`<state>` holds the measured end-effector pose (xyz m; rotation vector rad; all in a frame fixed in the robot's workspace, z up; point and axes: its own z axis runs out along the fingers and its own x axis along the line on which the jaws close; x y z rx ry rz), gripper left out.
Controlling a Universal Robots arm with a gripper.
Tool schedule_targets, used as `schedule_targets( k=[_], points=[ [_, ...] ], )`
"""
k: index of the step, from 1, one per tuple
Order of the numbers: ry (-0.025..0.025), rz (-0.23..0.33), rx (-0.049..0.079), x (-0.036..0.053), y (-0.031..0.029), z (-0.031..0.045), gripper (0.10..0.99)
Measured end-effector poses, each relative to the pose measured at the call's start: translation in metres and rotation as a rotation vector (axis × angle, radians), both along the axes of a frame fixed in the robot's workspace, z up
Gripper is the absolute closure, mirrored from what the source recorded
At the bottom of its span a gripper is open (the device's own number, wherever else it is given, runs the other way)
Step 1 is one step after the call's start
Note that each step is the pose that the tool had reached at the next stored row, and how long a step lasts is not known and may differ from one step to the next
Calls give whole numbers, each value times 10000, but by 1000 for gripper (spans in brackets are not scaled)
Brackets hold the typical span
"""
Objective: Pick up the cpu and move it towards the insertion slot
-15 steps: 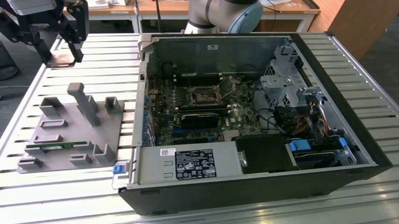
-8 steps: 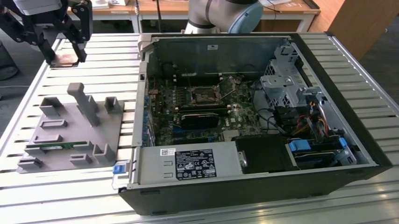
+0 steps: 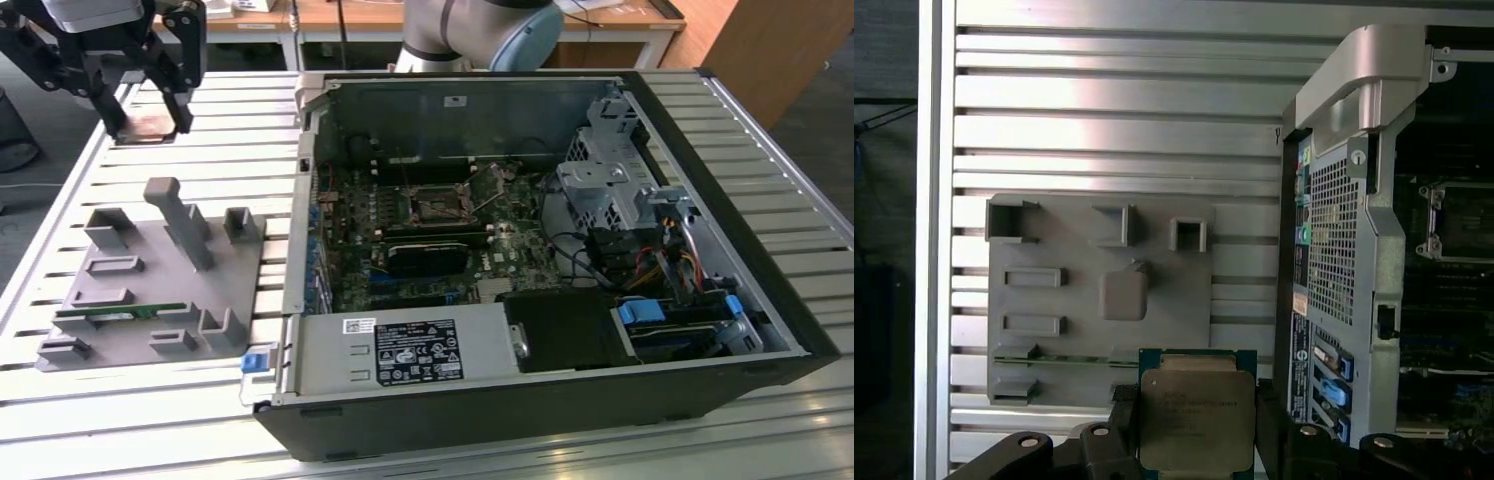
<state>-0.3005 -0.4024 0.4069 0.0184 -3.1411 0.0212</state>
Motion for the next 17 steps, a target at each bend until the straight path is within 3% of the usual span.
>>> schedule_targets(
  k=[12,14,17],
  points=[
    [1,10,9,192,4,0,541],
    [1,33,74,215,8,0,541],
    [-1,74,272,247,12,0,541]
  ],
)
